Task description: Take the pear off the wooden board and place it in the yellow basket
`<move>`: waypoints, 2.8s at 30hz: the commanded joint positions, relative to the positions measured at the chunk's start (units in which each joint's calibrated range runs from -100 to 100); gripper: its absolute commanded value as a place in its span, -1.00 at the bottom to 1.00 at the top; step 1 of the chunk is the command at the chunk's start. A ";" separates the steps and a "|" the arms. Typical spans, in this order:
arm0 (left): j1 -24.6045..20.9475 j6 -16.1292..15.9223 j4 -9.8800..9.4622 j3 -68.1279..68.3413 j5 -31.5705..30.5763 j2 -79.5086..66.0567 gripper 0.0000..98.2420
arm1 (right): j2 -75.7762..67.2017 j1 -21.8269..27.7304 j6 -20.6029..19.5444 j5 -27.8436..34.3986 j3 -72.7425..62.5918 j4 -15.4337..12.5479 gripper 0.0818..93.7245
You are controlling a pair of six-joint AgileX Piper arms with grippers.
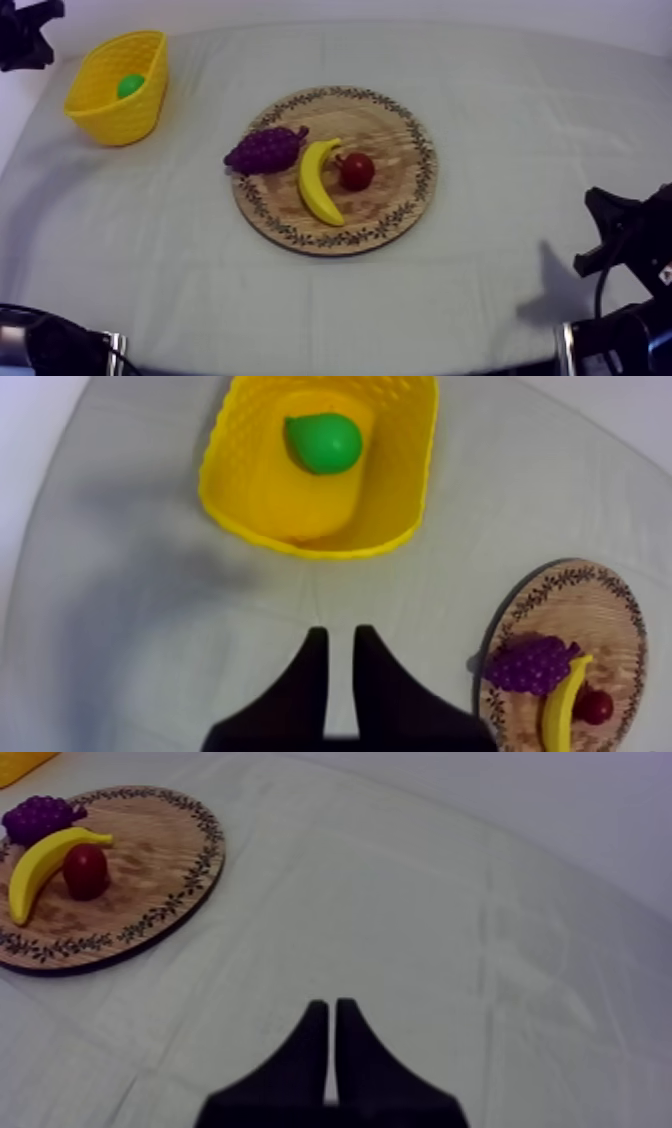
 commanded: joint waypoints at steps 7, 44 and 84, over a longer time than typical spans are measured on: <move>2.26 -4.18 0.15 10.26 -5.03 -10.57 -0.99 | -0.04 -0.01 -0.02 0.02 -0.05 -0.01 -0.99; 4.97 -21.14 7.67 66.85 -35.23 -66.96 -1.00 | -0.04 -0.01 -0.02 0.02 -0.05 -0.01 -0.99; 5.59 -0.48 5.35 82.62 -41.84 -84.05 -1.00 | -0.04 -0.01 -0.02 0.02 -0.05 -0.01 -0.99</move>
